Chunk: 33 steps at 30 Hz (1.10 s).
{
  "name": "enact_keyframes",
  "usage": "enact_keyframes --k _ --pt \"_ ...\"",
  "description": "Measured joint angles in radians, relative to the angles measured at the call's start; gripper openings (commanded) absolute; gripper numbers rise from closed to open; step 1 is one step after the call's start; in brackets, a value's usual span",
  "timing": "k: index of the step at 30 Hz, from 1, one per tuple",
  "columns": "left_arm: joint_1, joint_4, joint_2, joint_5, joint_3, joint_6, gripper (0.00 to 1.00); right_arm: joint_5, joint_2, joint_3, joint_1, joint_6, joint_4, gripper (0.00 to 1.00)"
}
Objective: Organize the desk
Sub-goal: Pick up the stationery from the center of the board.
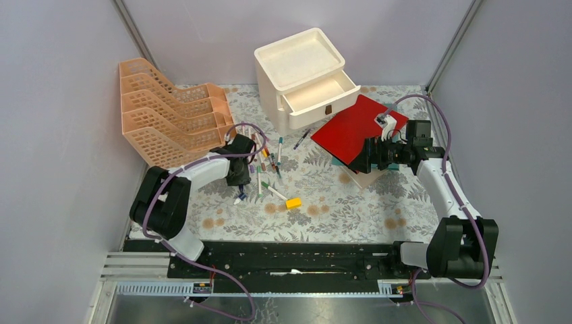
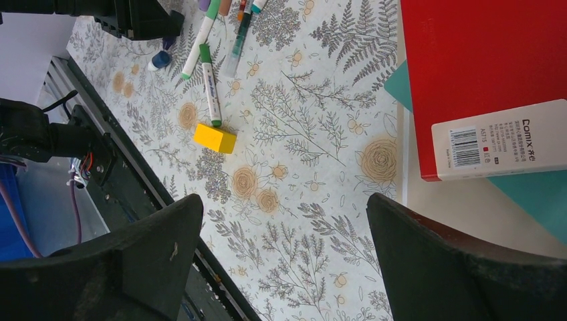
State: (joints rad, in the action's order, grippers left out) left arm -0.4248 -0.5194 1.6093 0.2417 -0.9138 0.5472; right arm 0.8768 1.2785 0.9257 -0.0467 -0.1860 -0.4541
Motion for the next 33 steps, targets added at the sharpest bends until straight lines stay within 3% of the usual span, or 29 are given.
enact_keyframes --k 7,9,17,26,30,33 --pt "0.005 0.032 -0.002 -0.001 0.014 0.010 0.03 0.008 -0.008 0.000 0.000 0.004 0.003 1.00" --pt "0.005 0.048 -0.012 -0.002 0.026 0.011 0.00 0.015 -0.024 -0.005 0.000 0.003 0.004 1.00" --pt "0.006 0.108 -0.199 -0.083 0.098 0.047 0.00 0.106 -0.114 -0.024 0.000 -0.008 0.003 1.00" --pt "-0.003 0.597 -0.668 -0.396 0.335 0.206 0.00 0.286 -0.117 -0.013 0.000 -0.137 -0.076 1.00" --pt "-0.025 0.808 -0.670 -0.467 0.323 0.247 0.00 0.332 -0.095 0.016 0.000 -0.164 -0.092 1.00" --pt "-0.040 0.889 -0.585 -0.507 0.232 0.245 0.00 0.353 -0.071 0.028 0.000 -0.166 -0.094 1.00"
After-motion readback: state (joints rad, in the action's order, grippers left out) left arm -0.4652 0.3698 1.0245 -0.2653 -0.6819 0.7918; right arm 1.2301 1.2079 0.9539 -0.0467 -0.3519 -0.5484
